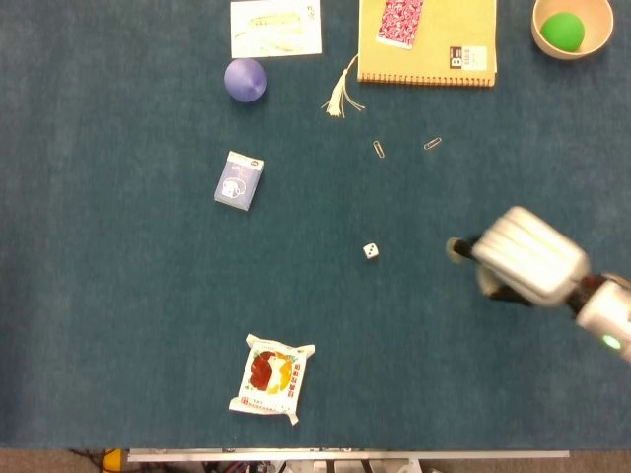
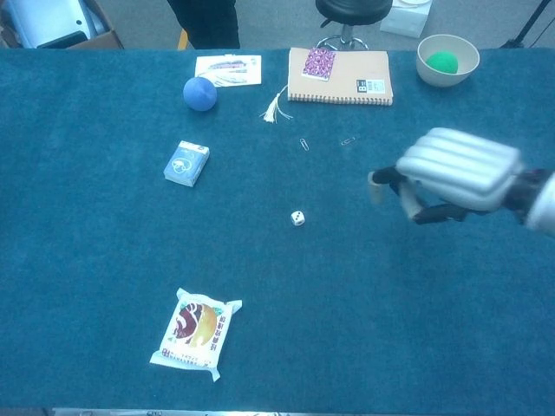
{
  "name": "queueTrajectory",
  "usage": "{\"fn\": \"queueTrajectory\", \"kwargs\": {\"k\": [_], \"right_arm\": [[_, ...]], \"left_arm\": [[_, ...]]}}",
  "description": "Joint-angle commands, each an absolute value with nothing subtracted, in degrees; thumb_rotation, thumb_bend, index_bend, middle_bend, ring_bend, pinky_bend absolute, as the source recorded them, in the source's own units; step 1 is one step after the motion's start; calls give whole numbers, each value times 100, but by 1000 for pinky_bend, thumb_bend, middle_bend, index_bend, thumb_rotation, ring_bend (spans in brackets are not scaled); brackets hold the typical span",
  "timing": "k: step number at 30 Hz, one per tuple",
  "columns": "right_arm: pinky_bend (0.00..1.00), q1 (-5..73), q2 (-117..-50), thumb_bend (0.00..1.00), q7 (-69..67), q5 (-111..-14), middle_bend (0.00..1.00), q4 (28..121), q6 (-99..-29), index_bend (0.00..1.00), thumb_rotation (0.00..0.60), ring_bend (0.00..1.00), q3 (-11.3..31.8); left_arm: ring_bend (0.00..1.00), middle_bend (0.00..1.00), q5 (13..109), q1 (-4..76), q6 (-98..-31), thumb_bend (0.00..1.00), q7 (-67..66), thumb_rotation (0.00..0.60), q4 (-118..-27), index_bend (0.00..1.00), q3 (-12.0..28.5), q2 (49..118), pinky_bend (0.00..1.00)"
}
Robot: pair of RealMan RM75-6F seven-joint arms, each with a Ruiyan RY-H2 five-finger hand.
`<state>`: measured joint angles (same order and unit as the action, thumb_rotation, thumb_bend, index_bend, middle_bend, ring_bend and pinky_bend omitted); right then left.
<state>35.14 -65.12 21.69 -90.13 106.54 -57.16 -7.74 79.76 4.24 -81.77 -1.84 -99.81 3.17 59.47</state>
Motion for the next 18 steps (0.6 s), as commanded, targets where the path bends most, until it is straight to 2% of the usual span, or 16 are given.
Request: {"fn": "queueTrajectory", "kwargs": {"k": [1,4,6,7,10,12,16,18], "right_arm": [[1000,2953,-5665,837,3068,-8816,426,11415,-6180,410,417,716,-1167],[999,2618,-5265,797,3622,-8682,389,11671,-6546,410,442,631,-1297],[954,2420,-5061,784,3904,-8609,385,11830,-6811,410,447,580,-1326],[910,2301,-4943,781,4020,-8590,385,11940,-6983,409,448,563,-1331],[678,2024,-4736,780,4133,-8741,386,12081,-7421,409,448,496,-1314],[567,1834,-4688,781,4205,-8934,402,12001,-7731,418,448,466,-1280],[462,1487,-4772,781,4261,-9232,441,11568,-8321,468,455,457,-1134],[450,1353,-4840,780,4189,-9279,448,11332,-8539,477,494,457,-1047]], "left_arm": [[279,441,7936,515,-8017,0,-59,600,-9841,482,336,6037,438],[279,441,7898,626,-7800,0,73,600,-9656,481,342,6153,438],[279,441,7888,698,-7664,0,146,600,-9534,482,339,6233,438],[279,441,7887,746,-7575,0,190,600,-9448,482,334,6291,438],[279,441,7890,849,-7379,0,291,600,-9250,482,314,6427,438],[279,441,7904,902,-7287,0,348,600,-9140,482,300,6506,438],[279,441,7924,960,-7208,0,436,600,-8997,482,289,6595,438],[279,441,7918,970,-7205,0,471,600,-8960,481,296,6610,438]]}}
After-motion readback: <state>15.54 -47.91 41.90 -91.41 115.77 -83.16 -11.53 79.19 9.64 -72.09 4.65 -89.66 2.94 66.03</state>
